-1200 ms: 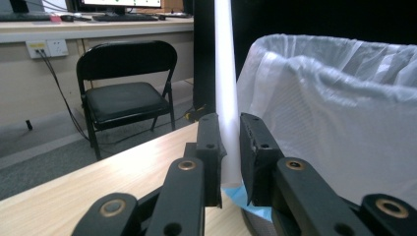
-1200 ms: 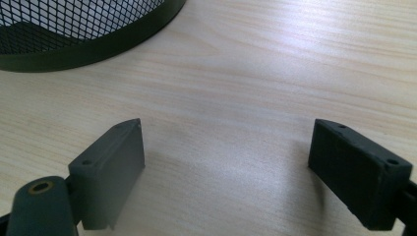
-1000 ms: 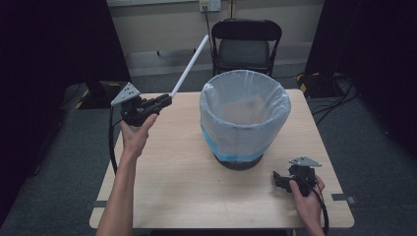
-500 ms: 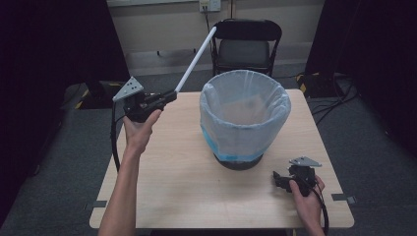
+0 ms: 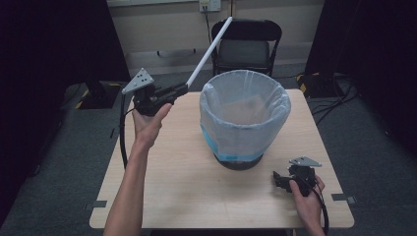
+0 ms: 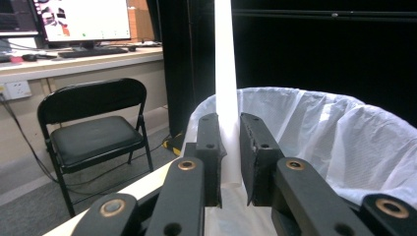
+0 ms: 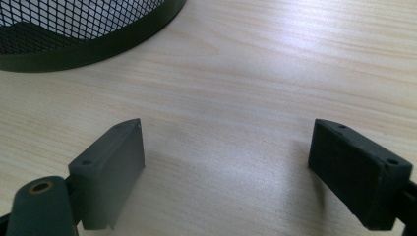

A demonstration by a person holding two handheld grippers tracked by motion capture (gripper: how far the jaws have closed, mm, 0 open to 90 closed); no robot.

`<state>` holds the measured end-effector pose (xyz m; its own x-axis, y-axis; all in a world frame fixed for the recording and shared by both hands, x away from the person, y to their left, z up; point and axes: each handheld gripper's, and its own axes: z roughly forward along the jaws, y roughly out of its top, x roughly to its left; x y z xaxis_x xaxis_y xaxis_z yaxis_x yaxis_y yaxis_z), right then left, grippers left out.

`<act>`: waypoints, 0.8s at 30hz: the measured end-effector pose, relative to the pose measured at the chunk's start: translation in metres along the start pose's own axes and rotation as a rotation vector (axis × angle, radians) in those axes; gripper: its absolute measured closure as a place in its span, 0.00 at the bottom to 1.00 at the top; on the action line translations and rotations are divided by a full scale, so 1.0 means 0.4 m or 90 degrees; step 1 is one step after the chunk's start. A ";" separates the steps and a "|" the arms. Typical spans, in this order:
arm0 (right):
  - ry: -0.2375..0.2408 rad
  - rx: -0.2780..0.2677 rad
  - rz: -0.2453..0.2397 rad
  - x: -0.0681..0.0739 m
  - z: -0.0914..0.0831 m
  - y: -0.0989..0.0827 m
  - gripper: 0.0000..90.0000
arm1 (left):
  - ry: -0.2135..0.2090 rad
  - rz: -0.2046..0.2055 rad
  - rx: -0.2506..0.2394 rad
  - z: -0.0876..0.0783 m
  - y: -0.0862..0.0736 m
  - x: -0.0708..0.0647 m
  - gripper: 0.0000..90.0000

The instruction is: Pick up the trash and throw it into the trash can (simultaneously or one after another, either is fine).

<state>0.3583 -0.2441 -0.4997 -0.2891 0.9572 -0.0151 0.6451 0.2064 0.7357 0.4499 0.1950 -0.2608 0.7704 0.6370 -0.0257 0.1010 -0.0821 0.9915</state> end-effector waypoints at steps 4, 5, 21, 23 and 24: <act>0.000 0.000 0.000 0.000 0.000 0.000 0.14 | -0.012 0.009 -0.001 0.012 0.014 -0.017 0.89; 0.000 0.000 0.000 0.000 0.000 0.000 0.14 | -0.015 0.011 0.002 0.014 0.017 -0.020 0.89; 0.000 0.000 0.000 0.000 0.000 0.000 0.14 | -0.053 0.016 0.005 0.058 0.039 -0.055 0.89; 0.000 0.000 0.000 0.000 0.000 0.000 0.14 | -0.059 0.021 0.008 0.066 0.046 -0.062 0.89; 0.000 0.000 0.000 0.000 0.000 0.000 0.14 | -0.059 0.023 0.008 0.068 0.048 -0.064 0.89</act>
<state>0.3583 -0.2440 -0.4997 -0.2888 0.9573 -0.0150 0.6453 0.2062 0.7356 0.4491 0.1561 -0.2446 0.8283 0.5603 -0.0024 0.0794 -0.1131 0.9904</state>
